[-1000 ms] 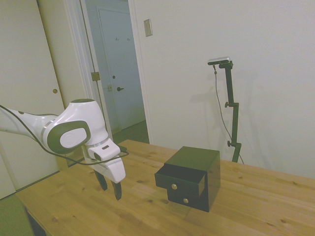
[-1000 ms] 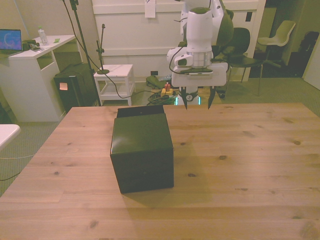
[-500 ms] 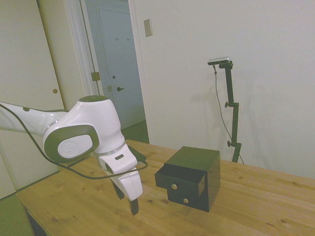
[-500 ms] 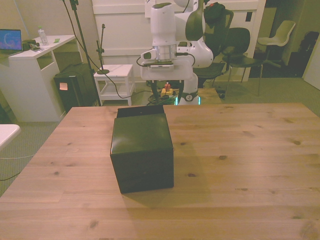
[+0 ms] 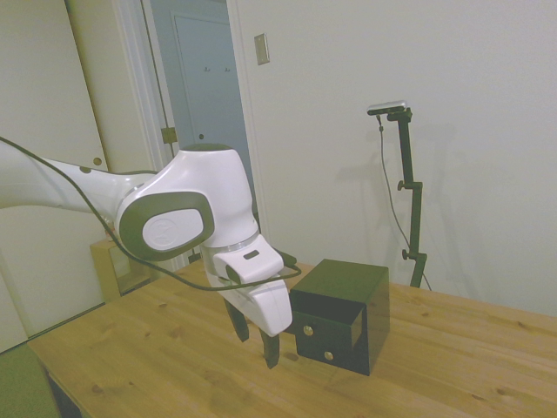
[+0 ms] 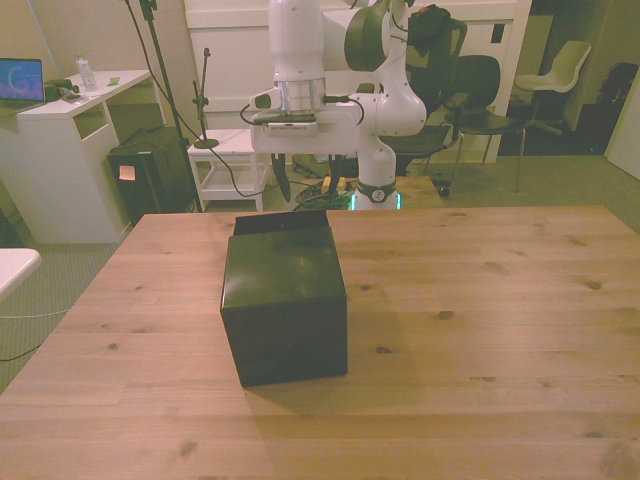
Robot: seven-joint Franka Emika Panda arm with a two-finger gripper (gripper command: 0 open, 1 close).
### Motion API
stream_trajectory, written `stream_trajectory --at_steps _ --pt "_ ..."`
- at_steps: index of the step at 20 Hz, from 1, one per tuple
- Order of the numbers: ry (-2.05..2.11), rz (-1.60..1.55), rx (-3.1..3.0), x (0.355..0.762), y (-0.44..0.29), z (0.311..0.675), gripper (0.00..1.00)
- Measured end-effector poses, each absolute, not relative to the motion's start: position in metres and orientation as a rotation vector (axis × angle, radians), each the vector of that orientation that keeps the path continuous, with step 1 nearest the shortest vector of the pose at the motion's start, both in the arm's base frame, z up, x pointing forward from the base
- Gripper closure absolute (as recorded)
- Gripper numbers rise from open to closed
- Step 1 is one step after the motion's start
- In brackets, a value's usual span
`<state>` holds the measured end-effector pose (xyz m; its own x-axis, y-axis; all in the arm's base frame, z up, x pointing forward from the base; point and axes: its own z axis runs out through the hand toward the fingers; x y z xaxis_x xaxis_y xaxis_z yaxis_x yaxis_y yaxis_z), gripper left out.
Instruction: Close the top drawer
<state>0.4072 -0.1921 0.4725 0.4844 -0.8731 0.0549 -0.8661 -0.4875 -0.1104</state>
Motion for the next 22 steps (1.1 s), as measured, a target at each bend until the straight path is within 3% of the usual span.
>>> stream_trajectory --at_steps 12,22 --pt "1.576 -0.182 -2.681 0.432 -0.21 0.475 1.0" --pt "1.615 -0.245 -2.692 0.456 -0.207 0.454 1.0"
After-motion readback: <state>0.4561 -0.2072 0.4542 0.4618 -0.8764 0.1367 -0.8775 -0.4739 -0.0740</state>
